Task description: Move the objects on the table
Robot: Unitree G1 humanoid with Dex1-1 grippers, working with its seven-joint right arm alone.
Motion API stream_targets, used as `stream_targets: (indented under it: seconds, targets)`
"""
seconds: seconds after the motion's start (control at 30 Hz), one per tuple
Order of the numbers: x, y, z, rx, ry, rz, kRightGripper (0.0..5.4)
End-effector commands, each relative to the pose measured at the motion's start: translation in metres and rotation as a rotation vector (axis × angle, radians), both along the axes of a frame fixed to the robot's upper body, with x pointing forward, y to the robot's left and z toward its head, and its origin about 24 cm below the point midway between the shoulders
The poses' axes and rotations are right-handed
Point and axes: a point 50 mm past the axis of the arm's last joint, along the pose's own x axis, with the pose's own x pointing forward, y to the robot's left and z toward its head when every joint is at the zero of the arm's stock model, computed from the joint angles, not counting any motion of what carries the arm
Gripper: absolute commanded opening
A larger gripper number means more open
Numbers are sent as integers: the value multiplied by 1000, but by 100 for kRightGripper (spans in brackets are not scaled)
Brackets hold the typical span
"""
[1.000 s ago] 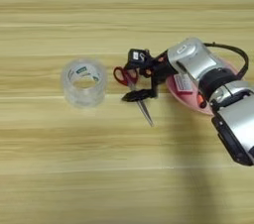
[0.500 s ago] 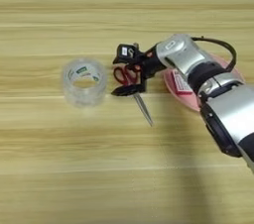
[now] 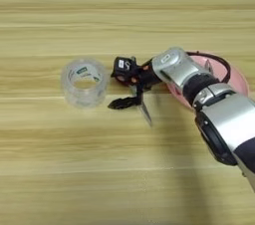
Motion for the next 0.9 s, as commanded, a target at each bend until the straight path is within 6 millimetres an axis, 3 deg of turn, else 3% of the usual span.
stream_targets:
  seconds: [0.03,0.37,0.9]
  targets:
    - [15,0,25,8,-95,-41,538]
    - [16,-16,19,-35,-85,-101,538]
    - [10,-63,7,-144,-49,-137,538]
